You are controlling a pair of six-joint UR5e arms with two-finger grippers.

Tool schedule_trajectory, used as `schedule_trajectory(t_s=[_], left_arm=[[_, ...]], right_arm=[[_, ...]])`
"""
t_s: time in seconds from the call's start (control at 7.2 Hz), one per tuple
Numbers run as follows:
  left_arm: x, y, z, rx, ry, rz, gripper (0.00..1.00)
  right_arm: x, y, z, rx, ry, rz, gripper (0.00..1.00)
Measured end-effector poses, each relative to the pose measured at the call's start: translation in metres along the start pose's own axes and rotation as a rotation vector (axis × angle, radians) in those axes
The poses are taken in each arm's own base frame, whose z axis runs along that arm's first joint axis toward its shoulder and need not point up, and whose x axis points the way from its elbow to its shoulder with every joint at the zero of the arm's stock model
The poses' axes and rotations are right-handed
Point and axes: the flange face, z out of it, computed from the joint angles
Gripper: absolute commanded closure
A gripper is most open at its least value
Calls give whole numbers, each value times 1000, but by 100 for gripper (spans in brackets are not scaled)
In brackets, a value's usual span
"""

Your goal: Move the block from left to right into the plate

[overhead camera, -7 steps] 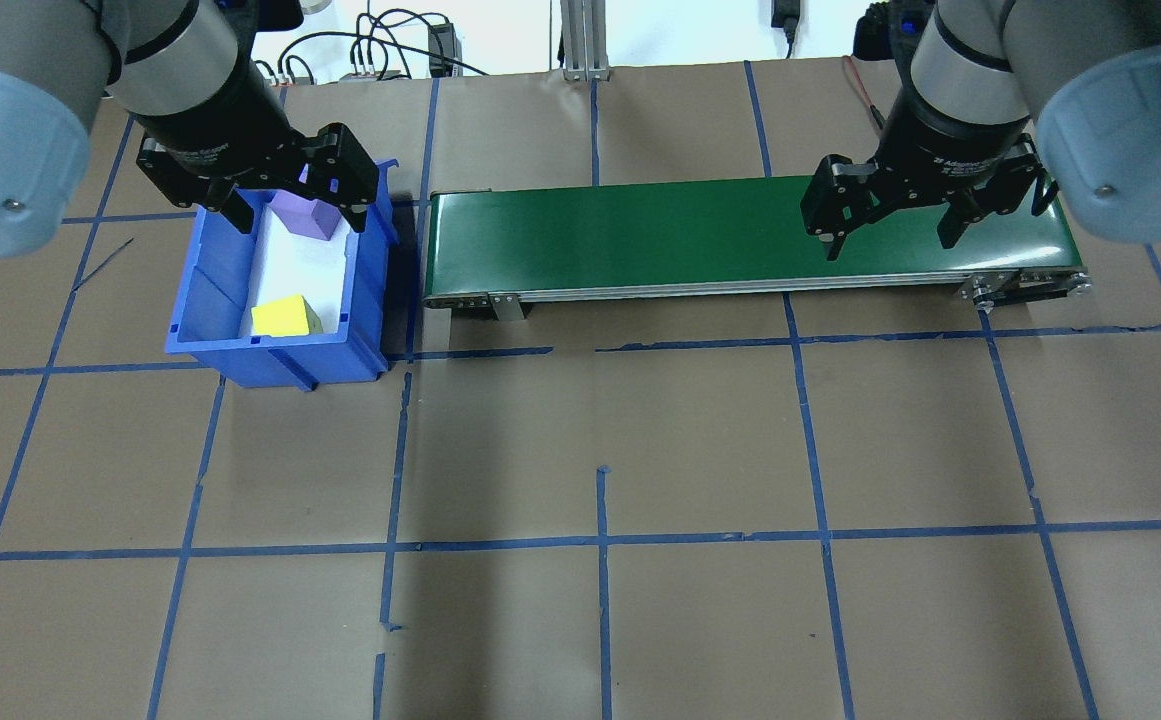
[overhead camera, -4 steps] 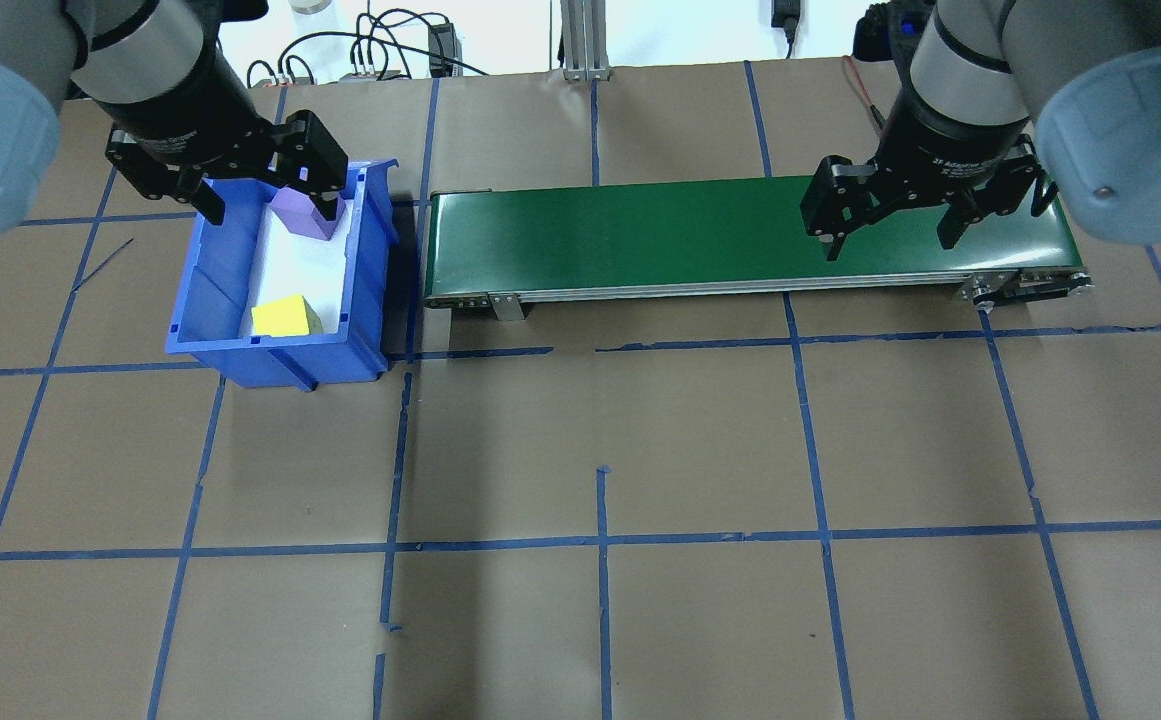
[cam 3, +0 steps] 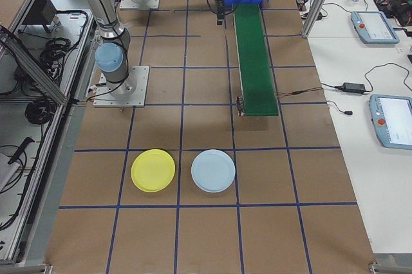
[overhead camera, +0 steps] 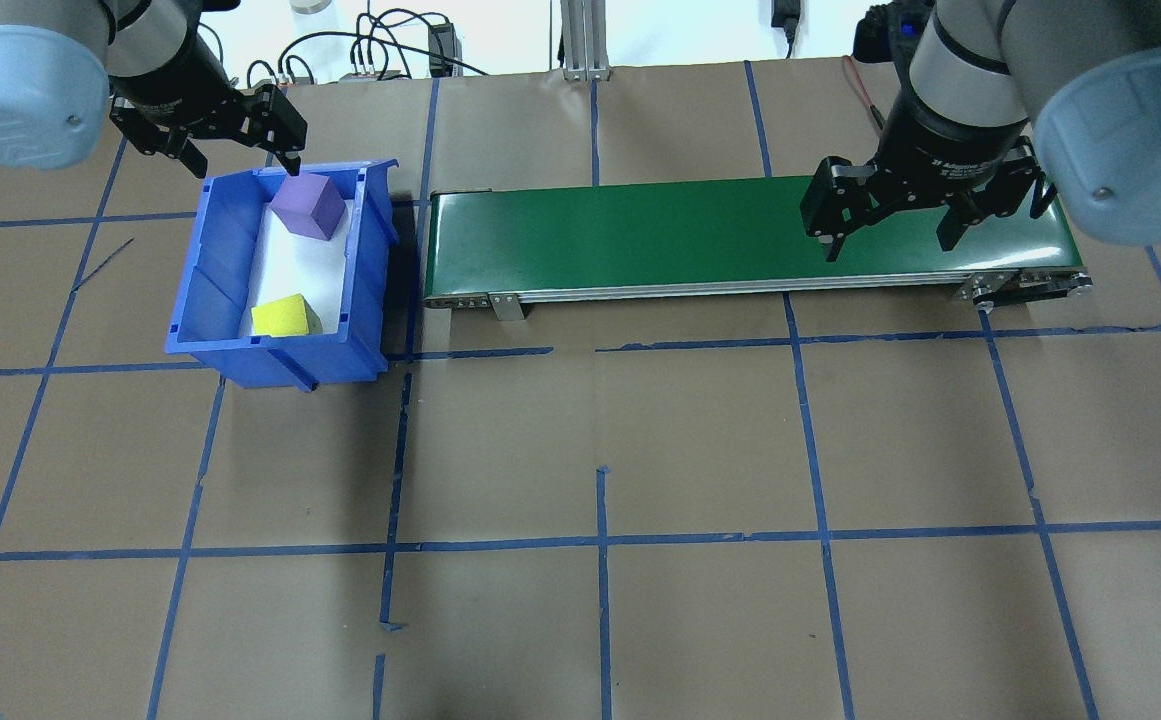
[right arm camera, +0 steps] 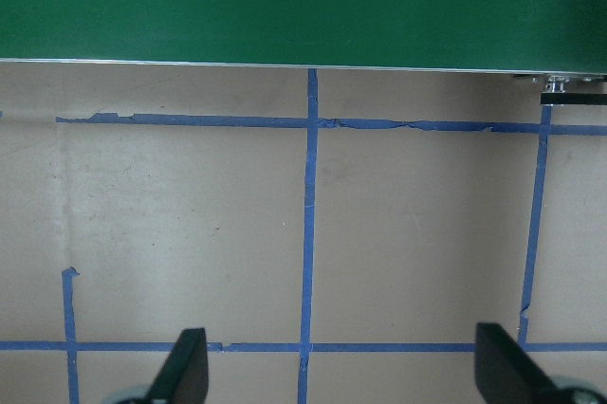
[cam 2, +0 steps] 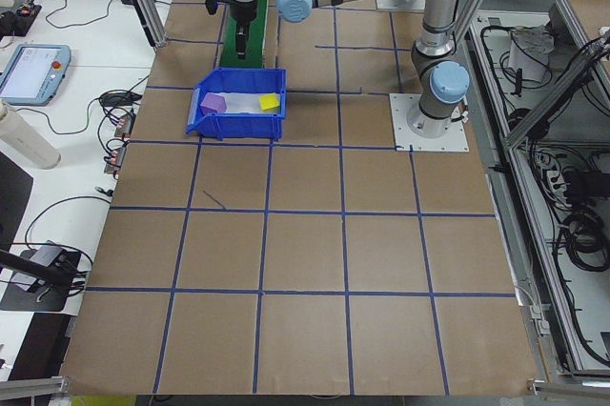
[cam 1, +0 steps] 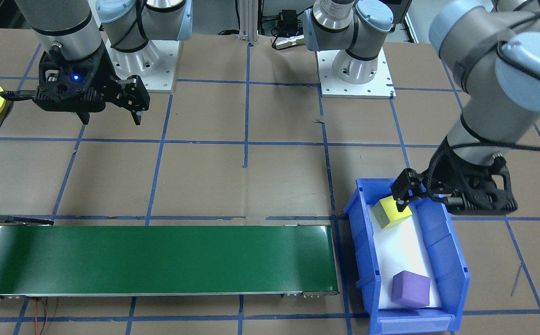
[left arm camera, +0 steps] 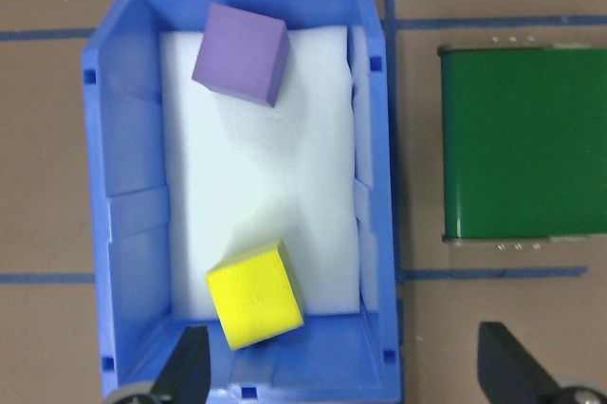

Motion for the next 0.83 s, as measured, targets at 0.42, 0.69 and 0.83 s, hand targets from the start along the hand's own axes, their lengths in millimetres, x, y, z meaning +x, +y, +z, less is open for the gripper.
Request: schedule_trajectory(t_s=[0.42, 0.69, 0.83], left_arm=[[-27, -73, 72, -14, 5, 71, 0], [-32, -90, 111, -36, 12, 204, 0], [-33, -94, 128, -42, 15, 266, 0]], right_arm=[[3, 1, 5, -11, 25, 1, 0], [4, 2, 8, -18, 38, 5, 0], [4, 2, 8, -18, 41, 6, 0]])
